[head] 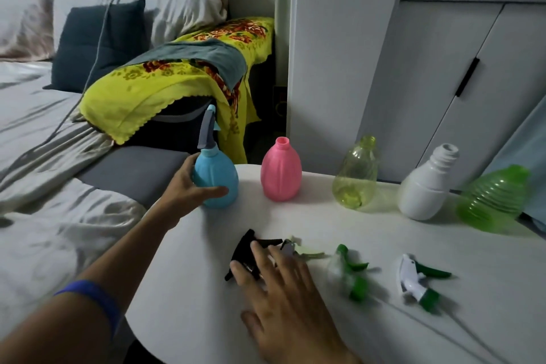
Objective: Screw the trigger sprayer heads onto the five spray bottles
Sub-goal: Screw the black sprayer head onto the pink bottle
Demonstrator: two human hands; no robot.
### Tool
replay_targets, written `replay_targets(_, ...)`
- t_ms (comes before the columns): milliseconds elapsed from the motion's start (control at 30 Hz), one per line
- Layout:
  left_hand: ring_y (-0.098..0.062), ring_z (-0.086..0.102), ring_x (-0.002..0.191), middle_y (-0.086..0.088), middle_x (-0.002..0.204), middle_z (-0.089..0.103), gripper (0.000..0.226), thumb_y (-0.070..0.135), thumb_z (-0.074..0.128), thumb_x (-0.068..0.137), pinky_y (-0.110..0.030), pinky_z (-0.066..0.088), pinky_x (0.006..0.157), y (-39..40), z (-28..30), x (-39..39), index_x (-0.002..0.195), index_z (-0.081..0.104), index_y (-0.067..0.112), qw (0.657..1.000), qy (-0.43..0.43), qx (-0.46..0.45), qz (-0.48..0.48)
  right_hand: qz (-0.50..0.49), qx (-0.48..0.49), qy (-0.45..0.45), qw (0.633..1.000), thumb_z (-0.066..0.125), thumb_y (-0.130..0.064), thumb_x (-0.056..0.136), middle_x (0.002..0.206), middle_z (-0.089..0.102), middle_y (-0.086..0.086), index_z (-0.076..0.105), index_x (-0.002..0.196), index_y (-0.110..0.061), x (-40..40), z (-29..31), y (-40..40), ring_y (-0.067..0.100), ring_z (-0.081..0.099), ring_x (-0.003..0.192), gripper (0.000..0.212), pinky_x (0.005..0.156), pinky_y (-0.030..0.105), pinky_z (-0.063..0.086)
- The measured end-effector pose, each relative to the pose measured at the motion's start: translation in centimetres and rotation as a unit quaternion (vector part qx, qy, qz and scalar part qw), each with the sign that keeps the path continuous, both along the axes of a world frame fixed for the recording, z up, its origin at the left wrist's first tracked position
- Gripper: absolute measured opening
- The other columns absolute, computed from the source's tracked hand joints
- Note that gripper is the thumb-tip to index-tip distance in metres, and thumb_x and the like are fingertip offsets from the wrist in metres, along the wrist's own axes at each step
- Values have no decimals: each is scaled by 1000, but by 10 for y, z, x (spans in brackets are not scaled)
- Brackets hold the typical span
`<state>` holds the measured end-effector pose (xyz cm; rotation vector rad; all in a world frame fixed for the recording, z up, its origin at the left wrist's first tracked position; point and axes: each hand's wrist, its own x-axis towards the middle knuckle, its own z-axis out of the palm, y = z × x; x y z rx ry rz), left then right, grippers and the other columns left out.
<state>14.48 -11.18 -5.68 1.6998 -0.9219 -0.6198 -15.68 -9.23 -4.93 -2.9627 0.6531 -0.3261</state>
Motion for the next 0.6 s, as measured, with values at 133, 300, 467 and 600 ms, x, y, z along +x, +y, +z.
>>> replay_targets(133, -13, 52, 123, 5, 135, 55, 87, 22, 89, 65, -38, 43, 102, 26, 6, -1, 136, 44, 41, 999, -27, -8, 23, -6, -39, 54, 998, 78, -60, 57, 125, 72, 4, 73, 120, -29, 2, -13, 5, 26, 69, 113, 71, 91, 52, 55)
replay_targets(300, -12, 61, 64, 16, 68, 71, 26, 14, 52, 76, -28, 51, 59, 50, 62, -16, 87, 67, -4, 933, -104, -278, 202, -23, -36, 25, 999, 77, -22, 61, 88, 71, 1, 73, 91, -24, 0, -9, 4, 25, 69, 82, 30, 85, 42, 58)
replay_targets(467, -5, 58, 56, -2, 64, 65, 15, 8, 55, 84, -16, 44, 53, 36, 107, -85, 77, 67, 5, 892, -319, -293, 126, 3, 66, -65, 996, 69, -11, 74, 100, 65, 3, 62, 97, -19, -8, 1, 3, 27, 60, 91, 25, 86, 36, 44)
replay_targets(600, -18, 62, 59, -4, 73, 68, 9, 9, 59, 86, -28, 51, 55, 11, 111, -117, 84, 66, 3, 873, -365, -294, 133, -77, 292, -300, 905, 70, -19, 81, 101, 63, -15, 48, 92, -37, -27, 37, -14, 3, 56, 97, 30, 81, 12, 39)
